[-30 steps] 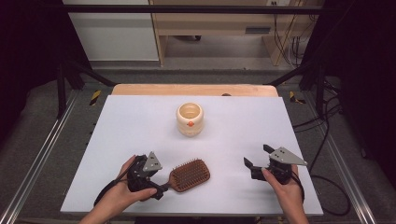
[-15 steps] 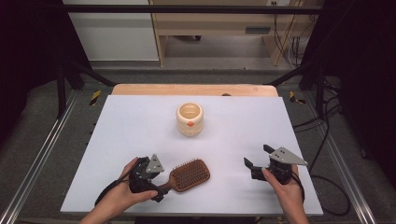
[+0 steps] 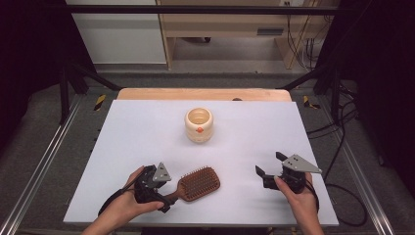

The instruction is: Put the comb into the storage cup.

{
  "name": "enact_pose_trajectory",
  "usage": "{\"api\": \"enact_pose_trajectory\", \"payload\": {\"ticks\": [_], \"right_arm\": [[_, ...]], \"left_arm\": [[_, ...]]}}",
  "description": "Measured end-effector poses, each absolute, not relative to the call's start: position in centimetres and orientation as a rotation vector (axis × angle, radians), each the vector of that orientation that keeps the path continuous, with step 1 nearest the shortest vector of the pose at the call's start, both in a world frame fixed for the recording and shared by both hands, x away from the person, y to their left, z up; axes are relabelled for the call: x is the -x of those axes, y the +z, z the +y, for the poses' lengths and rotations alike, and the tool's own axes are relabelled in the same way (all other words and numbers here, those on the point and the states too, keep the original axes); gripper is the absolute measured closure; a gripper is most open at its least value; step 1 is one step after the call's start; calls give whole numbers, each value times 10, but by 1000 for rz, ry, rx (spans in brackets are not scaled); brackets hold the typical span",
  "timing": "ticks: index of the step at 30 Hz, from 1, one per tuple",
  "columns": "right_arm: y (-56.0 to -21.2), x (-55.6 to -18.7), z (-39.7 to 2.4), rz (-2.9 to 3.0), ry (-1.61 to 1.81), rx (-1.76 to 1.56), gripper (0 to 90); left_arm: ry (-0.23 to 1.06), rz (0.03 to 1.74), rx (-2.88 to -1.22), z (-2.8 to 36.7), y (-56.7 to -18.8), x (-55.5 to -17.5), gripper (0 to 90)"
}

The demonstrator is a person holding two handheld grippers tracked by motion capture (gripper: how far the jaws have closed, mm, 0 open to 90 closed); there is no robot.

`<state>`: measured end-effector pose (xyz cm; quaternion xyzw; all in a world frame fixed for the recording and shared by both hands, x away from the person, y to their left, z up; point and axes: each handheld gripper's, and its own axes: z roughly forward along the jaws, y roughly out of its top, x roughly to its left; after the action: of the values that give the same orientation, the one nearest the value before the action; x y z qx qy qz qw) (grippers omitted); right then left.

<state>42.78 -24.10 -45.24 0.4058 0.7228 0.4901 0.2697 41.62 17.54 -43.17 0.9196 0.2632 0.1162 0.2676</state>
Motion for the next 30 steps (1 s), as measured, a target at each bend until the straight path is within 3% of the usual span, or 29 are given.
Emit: {"api": "enact_pose_trajectory", "payload": {"ticks": [8,22,30], "right_arm": [[-453,-428,-240,1951,1321,-1093,94],[-454,-429,-241,1955,1320,-1102,94],[-456,-429,-240,1962,1316,-1101,94]], "left_arm": [[295,693,-2500,176,-432,-416,121],[198,698,-2527,181,-432,-416,374],[119,703,-2531,182,-436,-419,459]]}}
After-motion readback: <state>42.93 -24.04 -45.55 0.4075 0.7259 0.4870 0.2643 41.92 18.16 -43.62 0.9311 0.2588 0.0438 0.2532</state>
